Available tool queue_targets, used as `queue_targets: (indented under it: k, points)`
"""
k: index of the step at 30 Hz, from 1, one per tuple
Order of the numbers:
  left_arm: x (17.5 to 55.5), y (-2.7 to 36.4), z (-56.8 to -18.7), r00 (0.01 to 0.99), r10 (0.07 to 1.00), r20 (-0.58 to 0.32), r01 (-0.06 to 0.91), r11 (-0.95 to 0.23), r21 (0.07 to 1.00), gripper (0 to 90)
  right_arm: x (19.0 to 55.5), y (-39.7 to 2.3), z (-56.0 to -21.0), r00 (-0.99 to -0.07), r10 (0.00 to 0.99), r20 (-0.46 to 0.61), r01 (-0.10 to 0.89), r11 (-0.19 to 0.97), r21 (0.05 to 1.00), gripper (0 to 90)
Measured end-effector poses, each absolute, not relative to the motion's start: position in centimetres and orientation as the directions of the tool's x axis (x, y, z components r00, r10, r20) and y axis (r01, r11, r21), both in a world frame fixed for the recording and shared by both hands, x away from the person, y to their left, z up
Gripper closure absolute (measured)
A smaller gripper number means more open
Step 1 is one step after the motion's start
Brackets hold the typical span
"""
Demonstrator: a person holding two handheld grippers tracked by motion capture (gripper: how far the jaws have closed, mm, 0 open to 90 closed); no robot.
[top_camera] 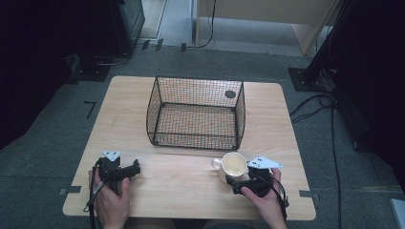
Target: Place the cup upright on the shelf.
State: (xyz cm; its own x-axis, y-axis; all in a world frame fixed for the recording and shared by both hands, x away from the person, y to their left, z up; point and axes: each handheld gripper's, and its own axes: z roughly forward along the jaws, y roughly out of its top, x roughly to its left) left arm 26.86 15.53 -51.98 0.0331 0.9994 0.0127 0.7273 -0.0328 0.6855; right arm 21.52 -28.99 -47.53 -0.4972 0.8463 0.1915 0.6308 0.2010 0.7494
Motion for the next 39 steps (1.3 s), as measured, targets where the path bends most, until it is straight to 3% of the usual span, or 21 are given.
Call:
queue_targets:
  k: [14, 27, 39]
  points:
    - [26.9, 15.5, -52.0, 0.033, 0.999, 0.014, 0.728, -0.034, 0.685, 0.0, 22.6, -27.9, -47.9, -0.486, 0.855, 0.182, 0.622, 0.192, 0.759, 4.5]
    - [26.9, 15.5, -52.0, 0.035, 0.999, 0.014, 0.728, -0.035, 0.685, 0.0, 22.6, -27.1, -47.9, -0.474, 0.876, 0.095, 0.594, 0.238, 0.768, 9.4]
    - [26.9, 15.4, -52.0, 0.033, 0.999, 0.012, 0.728, -0.032, 0.685, 0.0, 22.5, -27.4, -47.1, -0.485, 0.864, 0.134, 0.587, 0.208, 0.783, 9.6]
